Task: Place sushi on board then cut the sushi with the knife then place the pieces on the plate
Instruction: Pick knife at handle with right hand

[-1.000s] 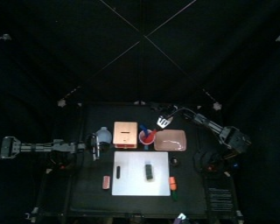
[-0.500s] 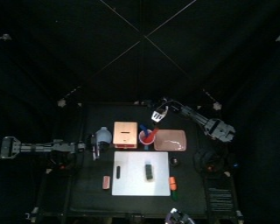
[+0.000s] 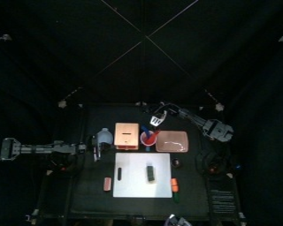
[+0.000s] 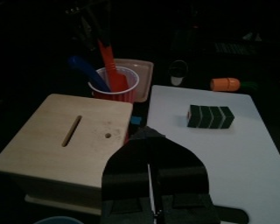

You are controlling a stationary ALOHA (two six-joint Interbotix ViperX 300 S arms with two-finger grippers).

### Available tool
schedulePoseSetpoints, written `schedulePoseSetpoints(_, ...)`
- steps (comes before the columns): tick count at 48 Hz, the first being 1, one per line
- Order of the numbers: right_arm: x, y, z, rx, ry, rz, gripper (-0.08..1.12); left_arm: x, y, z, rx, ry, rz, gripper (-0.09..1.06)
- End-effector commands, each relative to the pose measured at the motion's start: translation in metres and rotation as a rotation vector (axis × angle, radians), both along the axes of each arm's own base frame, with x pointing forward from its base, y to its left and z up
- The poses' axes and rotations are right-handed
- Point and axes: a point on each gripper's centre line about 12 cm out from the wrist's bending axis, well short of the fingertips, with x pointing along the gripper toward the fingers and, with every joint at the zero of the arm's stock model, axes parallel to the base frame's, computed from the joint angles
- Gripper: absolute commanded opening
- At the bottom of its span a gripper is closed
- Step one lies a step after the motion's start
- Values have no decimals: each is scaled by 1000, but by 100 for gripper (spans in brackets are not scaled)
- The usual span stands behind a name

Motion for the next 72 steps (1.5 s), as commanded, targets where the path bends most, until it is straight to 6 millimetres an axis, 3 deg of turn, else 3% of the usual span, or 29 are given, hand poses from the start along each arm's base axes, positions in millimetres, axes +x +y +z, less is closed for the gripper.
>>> schedulePoseSetpoints(1,-1,3,10,-17,-21,7,88,2,1,3,2,-9,5,-1)
schedulePoseSetpoints(15,3,3,-3,0,7,14,88,1,1,2,0,-9,5,-1)
schedulePoseSetpoints(62,2,9,-15,18,39,24,87,0,1,0,-1,-2,6,-1)
schedulePoseSetpoints(72,3,8,-16,13,42,25,80,0,1,0,-2,-4,4,-1)
